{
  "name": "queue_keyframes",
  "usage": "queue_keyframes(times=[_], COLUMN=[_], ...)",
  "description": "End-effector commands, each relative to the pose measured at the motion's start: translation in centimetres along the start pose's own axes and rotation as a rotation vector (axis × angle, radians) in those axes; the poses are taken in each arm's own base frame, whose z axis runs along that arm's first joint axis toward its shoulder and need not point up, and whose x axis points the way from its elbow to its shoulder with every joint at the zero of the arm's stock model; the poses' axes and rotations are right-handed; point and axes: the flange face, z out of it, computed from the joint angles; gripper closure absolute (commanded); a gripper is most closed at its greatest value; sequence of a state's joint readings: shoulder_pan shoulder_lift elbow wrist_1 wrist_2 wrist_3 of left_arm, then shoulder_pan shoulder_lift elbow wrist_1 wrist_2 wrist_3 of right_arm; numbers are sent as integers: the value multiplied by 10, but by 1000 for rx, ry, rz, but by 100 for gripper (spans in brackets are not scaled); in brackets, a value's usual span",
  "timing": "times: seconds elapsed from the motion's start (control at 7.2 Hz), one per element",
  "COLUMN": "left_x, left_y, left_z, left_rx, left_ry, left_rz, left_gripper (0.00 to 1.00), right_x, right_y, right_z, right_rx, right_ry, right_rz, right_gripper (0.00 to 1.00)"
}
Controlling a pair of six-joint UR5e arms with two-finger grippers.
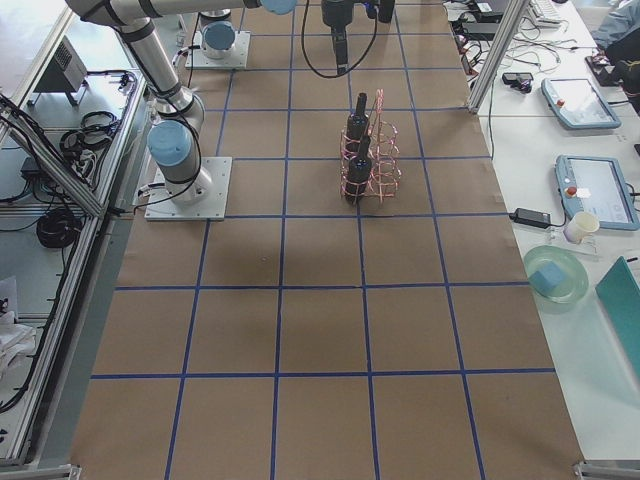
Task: Place wine into wine basket
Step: 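Lower the left gripper over the top of the loose dark wine bottle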
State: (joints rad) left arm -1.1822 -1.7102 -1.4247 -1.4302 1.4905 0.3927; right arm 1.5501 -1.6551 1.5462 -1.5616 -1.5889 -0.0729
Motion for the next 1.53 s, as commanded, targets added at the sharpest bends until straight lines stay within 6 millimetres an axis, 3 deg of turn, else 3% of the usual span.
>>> queue_keyframes(times=[0.0, 0.14, 0.69, 0.97, 1.25, 1.39], left_x=[-60, -85, -136, -149, -155, -156], left_y=[-27, -39, -72, -90, -101, -101], left_z=[27, 39, 104, 115, 140, 143], left_rx=[-17, 5, 10, 21, 47, 48], left_ry=[-10, -14, -35, -40, -42, -37], left_rz=[31, 31, 37, 35, 27, -2], left_gripper=[0, 0, 0, 3, 7, 8], right_x=[0, 0, 1, 0, 0, 0], right_y=[0, 0, 0, 0, 0, 0], right_z=[0, 0, 0, 0, 0, 0], right_rx=[0, 0, 1, 0, 0, -1], right_ry=[0, 0, 2, 0, 0, 0], right_rz=[0, -1, -4, -5, -6, -6], right_gripper=[0, 0, 0, 0, 0, 0])
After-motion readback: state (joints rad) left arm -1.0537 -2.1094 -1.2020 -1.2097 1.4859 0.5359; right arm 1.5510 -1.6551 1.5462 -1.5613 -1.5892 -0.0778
